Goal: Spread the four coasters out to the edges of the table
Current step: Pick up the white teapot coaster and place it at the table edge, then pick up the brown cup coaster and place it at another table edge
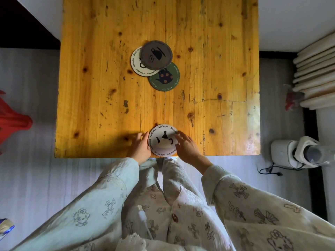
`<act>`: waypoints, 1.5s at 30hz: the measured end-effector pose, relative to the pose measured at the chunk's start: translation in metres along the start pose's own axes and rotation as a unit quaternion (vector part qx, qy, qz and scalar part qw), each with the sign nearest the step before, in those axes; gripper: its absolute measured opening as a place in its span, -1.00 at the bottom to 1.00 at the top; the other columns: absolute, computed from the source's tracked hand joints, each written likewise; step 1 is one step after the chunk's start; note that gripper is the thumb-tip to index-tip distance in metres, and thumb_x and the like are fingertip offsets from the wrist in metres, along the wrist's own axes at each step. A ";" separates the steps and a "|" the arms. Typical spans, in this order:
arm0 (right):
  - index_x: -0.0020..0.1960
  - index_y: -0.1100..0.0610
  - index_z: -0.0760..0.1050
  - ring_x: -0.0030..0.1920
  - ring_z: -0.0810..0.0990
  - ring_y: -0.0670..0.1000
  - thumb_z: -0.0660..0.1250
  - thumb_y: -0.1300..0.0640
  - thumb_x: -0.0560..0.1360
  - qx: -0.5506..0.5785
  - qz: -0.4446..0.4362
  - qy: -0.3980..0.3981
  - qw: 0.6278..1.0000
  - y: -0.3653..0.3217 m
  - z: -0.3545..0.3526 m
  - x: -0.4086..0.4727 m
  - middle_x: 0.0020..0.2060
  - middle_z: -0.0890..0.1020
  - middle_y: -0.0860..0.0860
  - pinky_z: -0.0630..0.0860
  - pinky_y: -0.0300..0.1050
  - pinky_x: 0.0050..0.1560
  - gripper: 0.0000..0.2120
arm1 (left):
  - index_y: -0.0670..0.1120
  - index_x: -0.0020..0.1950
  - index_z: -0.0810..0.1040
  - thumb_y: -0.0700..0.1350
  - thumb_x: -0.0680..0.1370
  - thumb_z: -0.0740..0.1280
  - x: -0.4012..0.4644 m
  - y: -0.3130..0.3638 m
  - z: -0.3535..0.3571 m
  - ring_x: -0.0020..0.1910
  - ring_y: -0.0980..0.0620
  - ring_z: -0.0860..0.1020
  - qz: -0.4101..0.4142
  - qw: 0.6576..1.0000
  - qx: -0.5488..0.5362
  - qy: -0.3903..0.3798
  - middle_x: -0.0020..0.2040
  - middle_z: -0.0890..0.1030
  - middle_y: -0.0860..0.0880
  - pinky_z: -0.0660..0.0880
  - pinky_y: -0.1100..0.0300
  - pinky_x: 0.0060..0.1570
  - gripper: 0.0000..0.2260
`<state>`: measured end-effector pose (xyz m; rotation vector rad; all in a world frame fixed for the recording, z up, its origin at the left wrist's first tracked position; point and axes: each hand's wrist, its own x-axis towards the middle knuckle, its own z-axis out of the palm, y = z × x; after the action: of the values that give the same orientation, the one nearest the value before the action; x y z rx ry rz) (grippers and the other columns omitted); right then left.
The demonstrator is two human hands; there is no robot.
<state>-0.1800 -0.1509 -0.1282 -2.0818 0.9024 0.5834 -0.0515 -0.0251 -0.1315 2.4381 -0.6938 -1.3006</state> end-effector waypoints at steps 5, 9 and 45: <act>0.52 -0.04 -0.05 0.54 -0.18 0.13 0.14 0.17 0.58 -0.137 -0.050 -0.064 0.987 0.010 -0.001 0.005 0.55 -0.16 0.04 -0.07 0.21 0.53 -0.41 | 0.09 0.52 -0.02 -0.24 0.55 0.17 -0.002 -0.009 0.007 0.52 -0.13 -0.24 0.071 0.984 0.158 -0.043 0.56 -0.22 -0.03 -0.09 -0.13 0.48 -0.38; 0.52 -0.04 -0.10 0.53 -0.22 0.15 0.14 0.14 0.58 -0.154 -0.063 -0.051 0.985 0.016 -0.013 0.017 0.55 -0.19 0.06 -0.11 0.22 0.52 -0.38 | 0.10 0.51 -0.09 -0.12 0.56 0.22 0.010 -0.009 0.008 0.51 -0.16 -0.29 0.065 0.982 0.174 -0.038 0.55 -0.27 -0.05 -0.14 -0.22 0.45 -0.36; 0.25 0.20 0.33 0.21 0.50 0.18 0.43 0.07 0.40 0.145 0.223 0.195 0.944 -0.113 -0.175 0.270 0.23 0.49 0.17 0.49 0.11 0.22 -0.49 | 0.19 0.47 -0.18 0.13 0.28 0.47 0.143 0.025 -0.089 0.52 -0.18 -0.21 0.051 0.978 0.174 0.101 0.56 -0.21 -0.08 -0.14 -0.40 0.35 0.00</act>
<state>0.0971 -0.3489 -0.1473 -1.7541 1.6114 0.2377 0.0844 -0.1211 -0.1701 2.7127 -1.0492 -0.9380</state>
